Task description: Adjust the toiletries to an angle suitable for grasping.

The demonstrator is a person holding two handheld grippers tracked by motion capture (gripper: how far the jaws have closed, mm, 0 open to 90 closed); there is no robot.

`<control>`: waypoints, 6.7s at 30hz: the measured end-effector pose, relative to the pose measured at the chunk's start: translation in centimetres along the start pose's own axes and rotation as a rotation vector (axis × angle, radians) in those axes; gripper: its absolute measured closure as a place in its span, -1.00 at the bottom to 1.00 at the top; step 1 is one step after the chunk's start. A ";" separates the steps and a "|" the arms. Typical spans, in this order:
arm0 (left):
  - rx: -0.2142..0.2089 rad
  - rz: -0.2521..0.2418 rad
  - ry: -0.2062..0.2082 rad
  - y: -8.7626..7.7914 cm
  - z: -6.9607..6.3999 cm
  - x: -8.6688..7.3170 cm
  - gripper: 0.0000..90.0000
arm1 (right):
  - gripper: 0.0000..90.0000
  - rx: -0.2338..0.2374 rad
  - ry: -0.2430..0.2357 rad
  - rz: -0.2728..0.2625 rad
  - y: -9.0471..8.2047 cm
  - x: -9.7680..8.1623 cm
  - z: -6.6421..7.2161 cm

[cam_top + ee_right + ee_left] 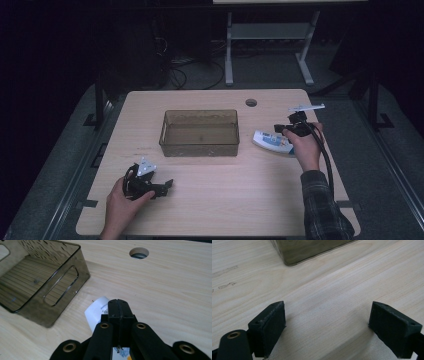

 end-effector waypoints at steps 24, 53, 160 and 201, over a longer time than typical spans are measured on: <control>0.000 0.000 0.000 0.0 0.0 0.0 -0.72 | 1.00 0.003 0.012 0.080 7.2 0.5 0.8; -0.001 0.000 0.001 0.0 0.0 0.0 -0.72 | 1.00 0.023 -0.016 0.174 8.8 -1.6 1.7; 0.000 0.001 0.005 0.0 0.0 0.0 -0.72 | 1.00 0.119 -0.060 0.132 -5.8 -9.1 5.6; 0.000 -0.002 0.003 0.0 0.0 0.0 -0.72 | 1.00 -0.223 0.052 0.052 -2.3 -8.1 -7.6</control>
Point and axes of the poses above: each handheld gripper's, and its own axes: y roughly forward along the jaws, x roughly out of its top, z roughly to its left, the point moved 6 cm from there along y, roughly forward along the jaws, and after that the axes turned 13 degrees about -z, right-handed, at the moved point
